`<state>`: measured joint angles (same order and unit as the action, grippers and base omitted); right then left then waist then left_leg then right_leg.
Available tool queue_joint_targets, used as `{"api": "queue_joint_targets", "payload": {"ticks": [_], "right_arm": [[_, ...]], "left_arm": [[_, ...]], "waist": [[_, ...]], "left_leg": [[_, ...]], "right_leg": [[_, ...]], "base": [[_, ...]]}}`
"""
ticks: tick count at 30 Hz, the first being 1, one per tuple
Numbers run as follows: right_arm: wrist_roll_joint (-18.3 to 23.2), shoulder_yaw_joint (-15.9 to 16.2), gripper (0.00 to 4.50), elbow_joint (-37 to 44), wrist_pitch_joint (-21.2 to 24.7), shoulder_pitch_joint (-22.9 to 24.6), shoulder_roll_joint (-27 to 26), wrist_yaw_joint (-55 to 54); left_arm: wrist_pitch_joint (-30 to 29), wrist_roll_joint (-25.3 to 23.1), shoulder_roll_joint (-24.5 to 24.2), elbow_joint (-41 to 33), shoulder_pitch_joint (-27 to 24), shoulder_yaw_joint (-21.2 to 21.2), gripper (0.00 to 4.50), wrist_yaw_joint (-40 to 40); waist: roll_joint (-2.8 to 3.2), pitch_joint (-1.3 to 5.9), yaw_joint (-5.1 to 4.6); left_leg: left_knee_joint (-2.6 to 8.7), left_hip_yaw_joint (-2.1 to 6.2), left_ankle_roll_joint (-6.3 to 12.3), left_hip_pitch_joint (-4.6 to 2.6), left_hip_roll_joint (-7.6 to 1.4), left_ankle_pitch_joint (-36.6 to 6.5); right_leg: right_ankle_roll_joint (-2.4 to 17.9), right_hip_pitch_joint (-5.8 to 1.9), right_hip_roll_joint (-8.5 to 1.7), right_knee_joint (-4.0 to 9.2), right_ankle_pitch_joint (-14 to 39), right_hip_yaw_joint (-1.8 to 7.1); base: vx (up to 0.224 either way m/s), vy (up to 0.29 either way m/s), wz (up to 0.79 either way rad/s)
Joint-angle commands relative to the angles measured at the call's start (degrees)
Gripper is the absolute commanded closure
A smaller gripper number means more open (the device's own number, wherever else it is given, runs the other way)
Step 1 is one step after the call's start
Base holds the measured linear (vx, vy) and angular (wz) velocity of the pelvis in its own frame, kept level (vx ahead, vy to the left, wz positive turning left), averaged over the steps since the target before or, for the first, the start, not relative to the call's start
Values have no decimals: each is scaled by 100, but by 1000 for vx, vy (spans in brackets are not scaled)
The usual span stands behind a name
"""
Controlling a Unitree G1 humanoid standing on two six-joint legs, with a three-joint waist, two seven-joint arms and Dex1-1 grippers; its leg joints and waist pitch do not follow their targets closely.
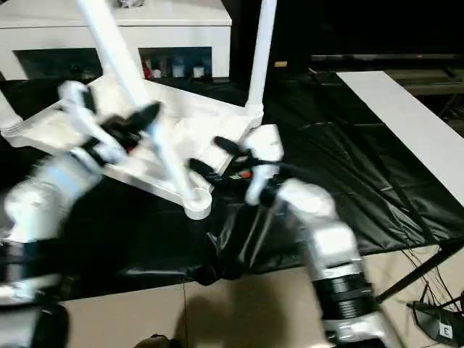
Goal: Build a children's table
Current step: Move to table
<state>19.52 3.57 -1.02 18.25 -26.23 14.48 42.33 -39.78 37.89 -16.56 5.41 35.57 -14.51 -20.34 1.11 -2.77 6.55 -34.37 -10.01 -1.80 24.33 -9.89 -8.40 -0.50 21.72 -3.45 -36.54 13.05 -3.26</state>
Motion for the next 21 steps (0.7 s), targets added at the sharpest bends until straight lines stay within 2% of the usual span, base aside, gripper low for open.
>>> {"api": "queue_joint_targets", "payload": {"ticks": [1, 2, 3, 4, 5, 6, 7, 8, 9, 10, 11, 12, 13, 14, 17, 18, 19, 21], "right_arm": [[-196, -109, 46, -171, -283, -479, 181, 72], [-562, -26, 46, -422, -704, -773, 332, 7], [-1266, 205, 26, -853, -1429, -1167, 547, -281], [-1266, 205, 16, -853, -1429, -1167, 547, -281], [-1738, 379, 9, -1135, -1907, -1424, 702, -483], [-2267, 626, 9, -1466, -2442, -1707, 868, -765], [-2267, 626, 3, -1466, -2442, -1707, 868, -765], [-2970, 1031, 0, -1878, -3067, -2062, 1107, -1094], [-3581, 1420, 0, -2292, -3487, -2415, 1312, -1395], [-4049, 1710, 0, -2598, -3838, -2680, 1460, -1641], [-4375, 1929, 0, -2812, -4046, -2868, 1553, -1822], [-4586, 2078, 0, -2980, -4186, -2998, 1594, -1942], [-4767, 2200, 0, -3107, -4353, -3095, 1613, -2064], [-4767, 2200, 0, -3107, -4353, -3095, 1613, -2064], [-5356, 2451, 0, -3686, -4950, -3421, 1528, -2627], [-5435, 2473, 0, -3782, -5027, -3468, 1509, -2706], [-5609, 2548, 0, -3808, -5016, -3552, 1483, -2928], [-5609, 2548, 0, -3808, -5016, -3552, 1483, -2928]], "left_arm": [[-150, -267, -412, -39, 134, 486, 282, -507], [-173, -489, -747, -88, 154, 809, 282, -815], [-195, -809, -1147, -147, 216, 1245, 282, -1124], [-195, -809, -1147, -147, 216, 1245, 282, -1124], [-193, -1031, -1409, -166, 265, 1535, 282, -1334], [-177, -1223, -1620, -147, 347, 1796, 282, -1525], [-177, -1223, -1620, -147, 347, 1796, 283, -1525], [-161, -1396, -1775, -105, 470, 2030, 283, -1683], [-146, -1528, -1843, 3, 619, 2162, 283, -1748], [-147, -1604, -1894, 69, 720, 2256, 283, -1824], [-154, -1641, -1905, 114, 781, 2295, 283, -1850], [-166, -1659, -1929, 138, 812, 2332, 283, -1883], [-183, -1680, -1972, 121, 817, 2402, 283, -1943], [-183, -1680, -1972, 121, 817, 2402, 283, -1943], [-196, -1807, -2090, 49, 816, 2617, 283, -2154], [-199, -1826, -2103, 42, 817, 2641, 283, -2195], [-230, -1833, -2105, 4, 796, 2667, 283, -2202], [-230, -1833, -2105, 4, 796, 2667, 283, -2202]], "waist": [[24, 416, -7], [34, 399, -11], [55, 390, -20], [38, 367, -42], [48, 360, -19], [96, 357, -27], [65, 361, -58], [64, 355, -36], [50, 357, -69], [63, 364, -65], [53, 356, -81], [52, 346, -73], [35, 360, -100], [37, 363, -112], [30, 390, -158], [34, 393, -162], [-18, 385, -171], [8, 390, -170]], "left_leg": [[392, 154, -118, -269, -318, -1043], [399, 150, -198, -266, -315, -1109], [402, 131, -247, -281, -313, -1186], [406, 122, -380, -291, -305, -1389], [403, 129, -450, -319, -318, -1494], [398, 132, -484, -312, -311, -1526], [400, 119, -507, -308, -296, -1546], [394, 133, -543, -325, -315, -1542], [395, 128, -540, -294, -283, -1500], [376, 115, -580, -324, -280, -1508], [358, 104, -540, -298, -266, -1525], [360, 116, -538, -293, -278, -1528], [349, 108, -486, -281, -265, -1491], [339, 109, -413, -267, -266, -1394], [305, 100, -275, -248, -252, -1111], [297, 102, -259, -250, -257, -1086], [298, 92, -220, -240, -254, -1062], [289, 95, -184, -239, -253, -1010]], "right_leg": [[952, -152, -460, 377, 181, 260], [949, -127, -457, 376, 336, 252], [950, -118, -453, 382, 436, 263], [954, -92, -453, 398, 770, 269], [963, -81, -491, 412, 919, 287], [965, -72, -491, 411, 960, 291], [986, -98, -468, 405, 908, 296], [1048, -67, -482, 401, 835, 291], [1072, -113, -448, 389, 770, 279], [1143, -83, -450, 385, 745, 275], [1195, -121, -453, 377, 681, 294], [1200, -114, -466, 378, 704, 296], [1209, -141, -443, 367, 605, 296], [1222, -152, -436, 350, 407, 302], [1299, -169, -404, 312, -41, 291], [1323, -169, -409, 305, -91, 292], [1337, -185, -399, 309, -141, 295], [1335, -192, -393, 287, -196, 296]], "base": [[0, 0, 0], [0, 0, 0], [0, 0, 0], [0, 0, 0], [0, 0, 0], [0, 0, 0], [0, 0, 0], [0, 0, 0], [0, 0, 0], [0, 0, 0], [0, 0, 0], [0, 0, 0], [0, 0, 0], [0, 0, 0], [0, 0, 0], [0, 0, 0], [0, 0, 0], [0, 0, 0]]}}
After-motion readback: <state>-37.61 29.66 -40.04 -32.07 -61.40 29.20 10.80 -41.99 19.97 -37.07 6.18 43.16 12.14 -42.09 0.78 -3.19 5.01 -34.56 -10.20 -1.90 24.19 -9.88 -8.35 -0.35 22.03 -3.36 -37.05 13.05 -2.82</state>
